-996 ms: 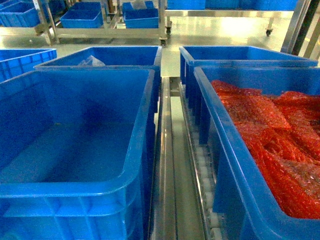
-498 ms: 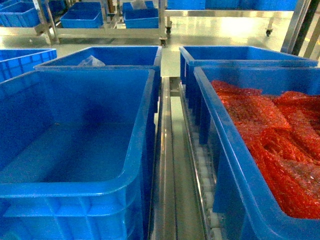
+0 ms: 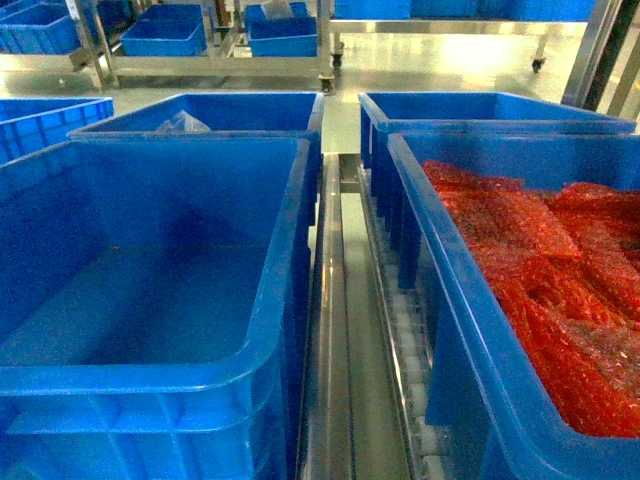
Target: Pick blue part to blue bin on bottom shelf
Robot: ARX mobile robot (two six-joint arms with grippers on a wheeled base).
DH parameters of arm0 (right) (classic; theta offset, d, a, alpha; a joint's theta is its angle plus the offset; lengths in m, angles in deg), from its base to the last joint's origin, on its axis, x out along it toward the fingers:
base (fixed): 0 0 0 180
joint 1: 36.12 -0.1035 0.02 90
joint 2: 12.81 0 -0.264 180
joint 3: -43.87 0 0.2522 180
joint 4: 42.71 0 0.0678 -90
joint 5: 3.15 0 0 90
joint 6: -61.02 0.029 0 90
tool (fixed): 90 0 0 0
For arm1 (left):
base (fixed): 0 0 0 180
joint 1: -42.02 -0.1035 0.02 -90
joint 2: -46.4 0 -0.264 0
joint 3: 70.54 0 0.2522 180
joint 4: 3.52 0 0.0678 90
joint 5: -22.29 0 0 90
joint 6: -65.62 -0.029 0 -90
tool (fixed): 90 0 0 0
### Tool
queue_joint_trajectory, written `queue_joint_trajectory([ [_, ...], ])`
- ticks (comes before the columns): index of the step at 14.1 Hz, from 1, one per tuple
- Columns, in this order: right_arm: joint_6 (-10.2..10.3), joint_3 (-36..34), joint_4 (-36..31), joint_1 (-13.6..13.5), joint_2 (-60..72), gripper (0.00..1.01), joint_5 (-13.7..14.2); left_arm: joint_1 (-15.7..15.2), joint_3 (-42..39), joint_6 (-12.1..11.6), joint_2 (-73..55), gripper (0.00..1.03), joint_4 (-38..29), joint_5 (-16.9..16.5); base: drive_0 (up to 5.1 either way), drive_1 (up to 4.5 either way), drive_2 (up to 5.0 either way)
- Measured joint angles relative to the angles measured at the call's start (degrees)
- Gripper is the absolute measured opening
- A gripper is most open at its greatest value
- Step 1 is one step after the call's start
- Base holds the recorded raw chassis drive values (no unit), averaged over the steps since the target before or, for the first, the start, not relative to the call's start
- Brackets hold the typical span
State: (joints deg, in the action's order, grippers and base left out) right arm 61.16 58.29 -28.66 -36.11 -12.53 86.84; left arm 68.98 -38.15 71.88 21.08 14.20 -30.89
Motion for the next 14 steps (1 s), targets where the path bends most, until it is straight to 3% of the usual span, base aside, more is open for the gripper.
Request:
queue_joint_trajectory([
  [1,0.00,0.00,0.00,0.00,0.00,0.98,0.00,1.05,0.31,1.49,-4.28,0.43,-3.43,3.78,0.0,0.00,0.0],
  [4,0.00,0.00,-0.04,0.00,0.00,0.98,0.00,-7.02,4.90,2.01,-26.36,0.43,-22.25,-5.46,0.0,0.00,0.0],
  [6,0.00,0.00,-0.02,0.00,0.00,0.98,-0.02,-9.81,11.37,3.10,-41.24,0.49,-28.81,-9.44,0.0,0.00,0.0],
  [8,0.00,0.00,-0.02,0.00,0.00,0.98,0.00,-10.05,12.09,5.38,-44.70,0.74,-27.61,-9.64,0.0,0.00,0.0],
  [10,0.00,0.00,-0.02,0.00,0.00,0.98,0.00,-10.21,12.11,5.84,-43.95,0.99,-28.15,-9.64,0.0,0.00,0.0],
  [11,0.00,0.00,-0.04,0.00,0.00,0.98,0.00,-12.04,8.81,2.67,-44.46,0.90,-40.02,-16.52,0.0,0.00,0.0],
  [12,0.00,0.00,-0.02,0.00,0.02,0.98,0.00,-14.16,3.21,-1.53,-41.99,0.76,-47.45,-22.49,0.0,0.00,0.0],
  [14,0.00,0.00,-0.02,0.00,0.00,0.98,0.00,-17.00,-2.91,-4.57,-36.04,0.49,-49.53,-26.58,0.0,0.00,0.0],
])
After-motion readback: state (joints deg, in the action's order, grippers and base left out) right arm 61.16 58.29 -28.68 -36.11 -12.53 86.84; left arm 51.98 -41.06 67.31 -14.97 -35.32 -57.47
